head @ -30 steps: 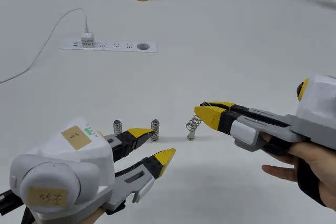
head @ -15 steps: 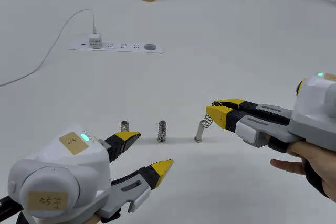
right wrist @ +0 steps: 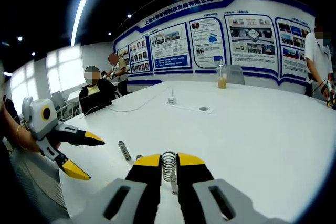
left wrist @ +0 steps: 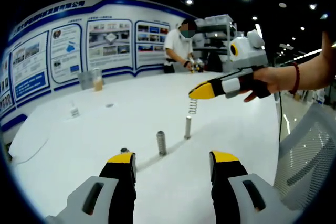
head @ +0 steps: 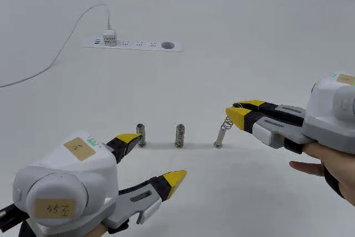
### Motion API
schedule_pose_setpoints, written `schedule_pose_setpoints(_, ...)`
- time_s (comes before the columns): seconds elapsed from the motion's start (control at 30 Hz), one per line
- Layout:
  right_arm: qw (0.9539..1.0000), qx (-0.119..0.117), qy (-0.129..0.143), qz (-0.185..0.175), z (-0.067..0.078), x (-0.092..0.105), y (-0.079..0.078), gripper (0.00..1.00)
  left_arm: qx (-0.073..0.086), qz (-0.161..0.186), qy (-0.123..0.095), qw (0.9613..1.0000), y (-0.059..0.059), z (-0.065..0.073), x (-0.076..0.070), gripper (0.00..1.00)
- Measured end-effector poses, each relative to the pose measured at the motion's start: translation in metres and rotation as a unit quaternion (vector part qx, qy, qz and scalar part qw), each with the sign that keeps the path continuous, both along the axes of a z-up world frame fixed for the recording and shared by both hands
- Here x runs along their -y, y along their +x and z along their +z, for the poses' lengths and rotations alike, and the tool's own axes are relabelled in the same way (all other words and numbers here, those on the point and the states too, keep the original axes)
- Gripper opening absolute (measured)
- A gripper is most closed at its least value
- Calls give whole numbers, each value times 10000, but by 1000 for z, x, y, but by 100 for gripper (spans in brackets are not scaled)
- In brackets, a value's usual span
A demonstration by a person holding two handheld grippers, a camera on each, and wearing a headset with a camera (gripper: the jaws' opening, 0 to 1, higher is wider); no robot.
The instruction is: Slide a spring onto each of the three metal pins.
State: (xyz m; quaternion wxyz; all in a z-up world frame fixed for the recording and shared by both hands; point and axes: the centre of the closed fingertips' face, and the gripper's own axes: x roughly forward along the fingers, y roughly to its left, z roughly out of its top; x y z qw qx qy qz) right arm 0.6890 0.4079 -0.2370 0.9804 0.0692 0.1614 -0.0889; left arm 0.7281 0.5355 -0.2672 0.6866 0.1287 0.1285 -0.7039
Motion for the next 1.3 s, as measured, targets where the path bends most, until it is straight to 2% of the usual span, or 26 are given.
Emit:
schedule_pose_setpoints(0.27, 9999, -89, 23, -79, -12, 5, 3, 12, -111, 146, 14, 9998, 7, -5, -2, 63)
schedule_pose_setpoints(0.43, 9999, -98, 25, -93, -14, 6, 4, 12, -192, 250, 64, 9995, 11, -8, -3, 67)
schedule_pose_setpoints(0.77, 9995, -272, -184, 14, -21, 3, 7, 12, -281, 417, 115, 9987, 20, -12, -5, 73)
schedule_pose_setpoints(0.97, 9984, -428, -362, 61, -30, 1, 8, 12, -285, 442, 149, 9985, 20, -14, -6, 75)
schedule_pose_setpoints(1.3, 9984, -500, -274, -56, -46, 2, 8, 12, -266, 539, 156, 9981, 24, -14, -7, 74)
